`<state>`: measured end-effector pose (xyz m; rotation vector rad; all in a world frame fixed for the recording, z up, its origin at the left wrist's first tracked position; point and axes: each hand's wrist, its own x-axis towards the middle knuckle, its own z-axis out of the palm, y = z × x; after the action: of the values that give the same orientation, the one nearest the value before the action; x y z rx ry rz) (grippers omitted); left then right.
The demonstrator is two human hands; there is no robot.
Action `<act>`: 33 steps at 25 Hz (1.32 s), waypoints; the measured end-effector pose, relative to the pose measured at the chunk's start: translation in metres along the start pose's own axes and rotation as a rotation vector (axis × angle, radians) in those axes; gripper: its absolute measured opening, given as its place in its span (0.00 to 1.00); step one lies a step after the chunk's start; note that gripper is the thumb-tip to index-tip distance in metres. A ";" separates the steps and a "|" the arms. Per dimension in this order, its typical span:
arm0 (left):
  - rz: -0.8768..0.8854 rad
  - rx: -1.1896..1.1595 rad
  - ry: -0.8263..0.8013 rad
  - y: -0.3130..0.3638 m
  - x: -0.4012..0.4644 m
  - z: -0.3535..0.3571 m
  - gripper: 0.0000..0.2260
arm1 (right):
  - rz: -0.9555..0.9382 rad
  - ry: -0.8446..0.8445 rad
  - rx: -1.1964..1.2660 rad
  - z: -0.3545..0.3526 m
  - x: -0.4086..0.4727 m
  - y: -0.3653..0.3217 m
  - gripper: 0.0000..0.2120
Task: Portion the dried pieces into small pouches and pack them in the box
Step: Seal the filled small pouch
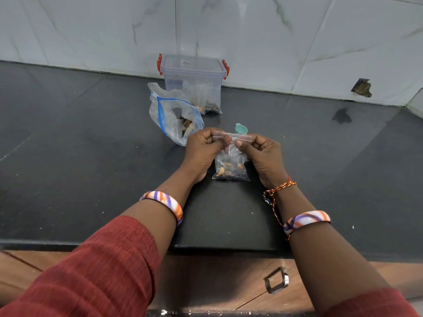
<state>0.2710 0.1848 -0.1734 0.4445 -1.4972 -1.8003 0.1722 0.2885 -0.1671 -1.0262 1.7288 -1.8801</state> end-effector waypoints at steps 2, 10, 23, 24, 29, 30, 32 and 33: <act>-0.007 0.000 -0.007 0.001 0.000 0.000 0.07 | 0.012 0.006 0.006 0.000 0.000 0.000 0.05; -0.025 0.076 -0.062 0.001 0.001 -0.001 0.07 | 0.033 0.005 -0.010 0.001 0.001 -0.001 0.06; -0.037 0.028 -0.054 -0.002 0.003 -0.002 0.09 | -0.033 0.021 -0.030 0.002 0.002 0.003 0.05; -0.036 0.024 -0.066 -0.002 0.002 -0.002 0.08 | -0.038 0.023 -0.023 0.001 0.002 0.004 0.06; -0.039 0.029 -0.050 -0.003 0.003 -0.002 0.08 | -0.033 0.014 0.008 -0.001 0.002 0.004 0.07; -0.043 0.021 -0.036 -0.002 0.002 -0.002 0.08 | -0.021 0.007 0.026 -0.001 0.002 0.003 0.07; -0.047 0.011 -0.016 -0.002 0.002 -0.002 0.07 | 0.001 0.002 0.036 0.001 0.002 0.003 0.07; -0.045 0.013 -0.011 -0.001 0.001 -0.002 0.09 | 0.005 0.005 0.025 0.001 0.002 0.004 0.06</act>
<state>0.2710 0.1823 -0.1750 0.4792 -1.5187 -1.8315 0.1711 0.2857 -0.1701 -1.0082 1.7044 -1.8978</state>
